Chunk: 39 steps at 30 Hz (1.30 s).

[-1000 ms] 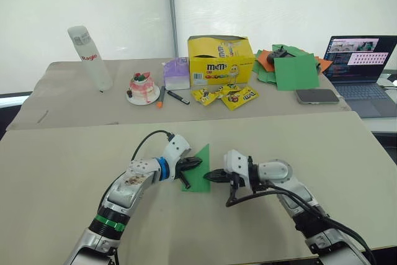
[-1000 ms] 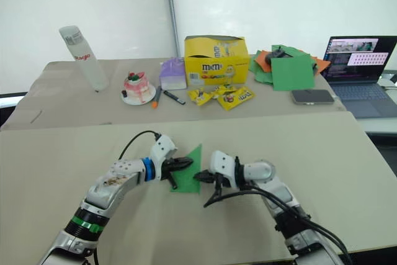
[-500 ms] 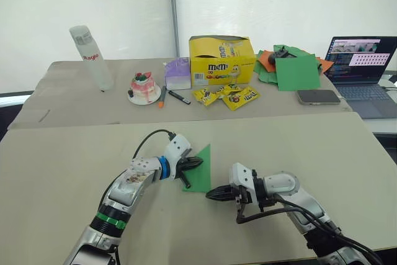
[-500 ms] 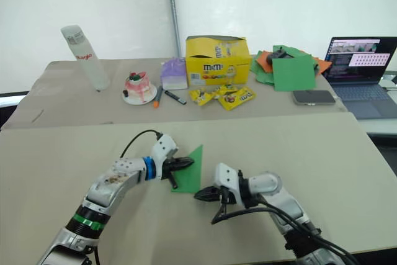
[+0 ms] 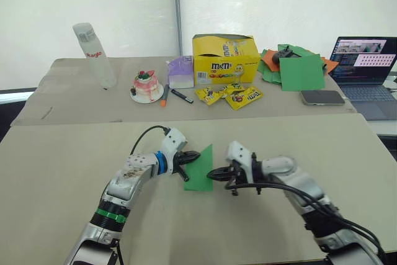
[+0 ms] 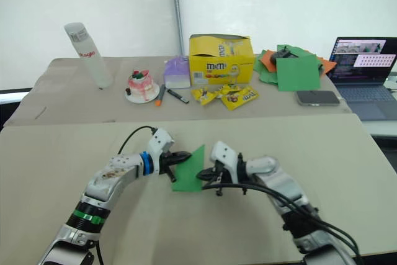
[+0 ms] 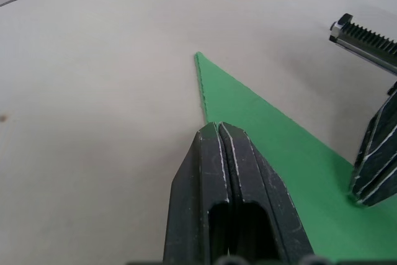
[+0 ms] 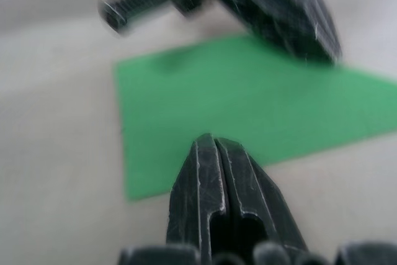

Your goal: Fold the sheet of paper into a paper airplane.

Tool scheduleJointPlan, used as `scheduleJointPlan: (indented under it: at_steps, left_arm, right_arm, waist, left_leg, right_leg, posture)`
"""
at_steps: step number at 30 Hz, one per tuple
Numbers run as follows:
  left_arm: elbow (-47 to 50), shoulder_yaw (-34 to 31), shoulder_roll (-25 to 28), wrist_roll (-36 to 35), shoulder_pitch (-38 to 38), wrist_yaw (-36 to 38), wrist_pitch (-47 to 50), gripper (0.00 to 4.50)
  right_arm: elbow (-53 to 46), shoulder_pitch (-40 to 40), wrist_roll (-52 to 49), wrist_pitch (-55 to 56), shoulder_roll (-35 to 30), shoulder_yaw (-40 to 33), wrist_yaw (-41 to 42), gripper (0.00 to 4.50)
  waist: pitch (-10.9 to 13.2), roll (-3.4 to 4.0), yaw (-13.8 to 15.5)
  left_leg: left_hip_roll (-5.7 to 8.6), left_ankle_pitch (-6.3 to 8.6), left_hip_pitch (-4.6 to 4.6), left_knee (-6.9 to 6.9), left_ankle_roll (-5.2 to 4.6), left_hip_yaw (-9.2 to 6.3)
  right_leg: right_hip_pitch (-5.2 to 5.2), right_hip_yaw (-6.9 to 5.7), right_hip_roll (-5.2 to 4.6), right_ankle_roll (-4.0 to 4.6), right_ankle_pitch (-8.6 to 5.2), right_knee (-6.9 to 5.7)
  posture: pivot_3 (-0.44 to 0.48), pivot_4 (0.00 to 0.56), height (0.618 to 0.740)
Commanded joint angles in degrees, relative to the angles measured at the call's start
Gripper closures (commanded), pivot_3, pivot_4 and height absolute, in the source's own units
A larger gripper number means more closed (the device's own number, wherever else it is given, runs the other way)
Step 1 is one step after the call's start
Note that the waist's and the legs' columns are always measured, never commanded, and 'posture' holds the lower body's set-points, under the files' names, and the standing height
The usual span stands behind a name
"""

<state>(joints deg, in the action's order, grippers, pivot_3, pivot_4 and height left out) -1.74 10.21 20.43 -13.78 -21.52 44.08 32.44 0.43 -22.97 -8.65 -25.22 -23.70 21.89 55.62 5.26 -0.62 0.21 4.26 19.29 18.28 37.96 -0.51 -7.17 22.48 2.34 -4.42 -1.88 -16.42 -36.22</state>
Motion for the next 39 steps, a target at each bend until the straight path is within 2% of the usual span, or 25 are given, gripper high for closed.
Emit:
scheduleJointPlan:
  at_steps: [1,9,14,18,24,31,39]
  left_arm:
    - [-0.6,0.0,-1.2,-1.6,-2.3,2.1,-2.0,4.45]
    - [-10.7,4.2,-1.2,4.0,-6.0,3.8,-8.9,4.45]
    - [-21.8,3.9,-5.7,5.9,-12.9,2.2,-13.5,4.45]
    - [-26.6,4.4,-9.0,7.1,-16.8,2.3,-15.1,4.45]
    - [-30.1,4.8,-9.3,9.3,-18.3,2.8,-17.4,4.45]
    - [-24.7,3.0,-6.0,8.1,-13.7,4.0,-16.0,4.45]
    - [-7.2,2.8,-2.7,6.0,-0.8,3.8,-10.9,4.45]
  right_arm:
    - [3.2,-0.1,4.4,-1.2,0.6,3.0,-3.0,4.50]
    - [2.6,0.9,4.9,-4.4,0.3,2.5,-5.6,4.50]
    - [1.4,1.9,4.6,-5.1,-0.1,1.7,-6.4,4.50]
    - [-0.1,2.9,4.2,-6.1,-0.2,0.9,-7.4,4.50]
    - [-1.0,3.6,4.1,-6.9,-0.4,0.5,-8.1,4.50]
    - [0.0,2.8,4.2,-6.2,0.3,0.3,-8.4,4.50]
    - [2.5,0.6,4.6,-4.7,1.3,0.8,-8.3,4.50]
  waist:
    - [0.0,0.00,-0.1]
    - [0.0,0.00,-0.3]
    - [-0.1,-0.01,0.1]
    - [-0.1,-0.02,0.2]
    - [-0.1,-0.03,0.2]
    - [-0.1,-0.03,0.1]
    - [-0.1,0.02,-0.1]
  left_leg:
    - [0.00,-0.01,-0.01,0.01,0.01,-0.02]
    - [0.00,-0.01,-0.17,0.01,0.01,-0.06]
    - [0.03,-0.01,-0.19,0.04,0.01,-0.06]
    - [0.05,0.00,-0.14,0.05,0.00,-0.06]
    - [0.05,0.00,-0.13,0.05,0.00,-0.06]
    - [0.05,0.00,-0.13,0.05,0.00,-0.06]
    - [0.03,0.00,-0.19,0.05,0.00,-0.10]
  right_leg:
    - [-0.01,-0.02,-0.01,0.00,0.00,0.00]
    - [-0.20,-0.03,0.01,0.01,0.00,0.00]
    - [-0.23,-0.04,0.00,0.00,0.00,0.01]
    - [-0.19,-0.04,0.00,-0.01,0.01,0.00]
    - [-0.17,-0.05,0.00,-0.01,0.01,-0.02]
    - [-0.16,-0.04,0.00,-0.02,0.01,-0.03]
    - [-0.21,0.04,-0.01,-0.02,0.02,-0.04]
  posture:
    - [0.000,0.150,0.740]
    - [0.000,0.150,0.740]
    - [0.000,0.150,0.740]
    - [0.000,0.150,0.740]
    - [0.000,0.150,0.740]
    - [0.000,0.150,0.740]
    - [0.000,0.150,0.740]
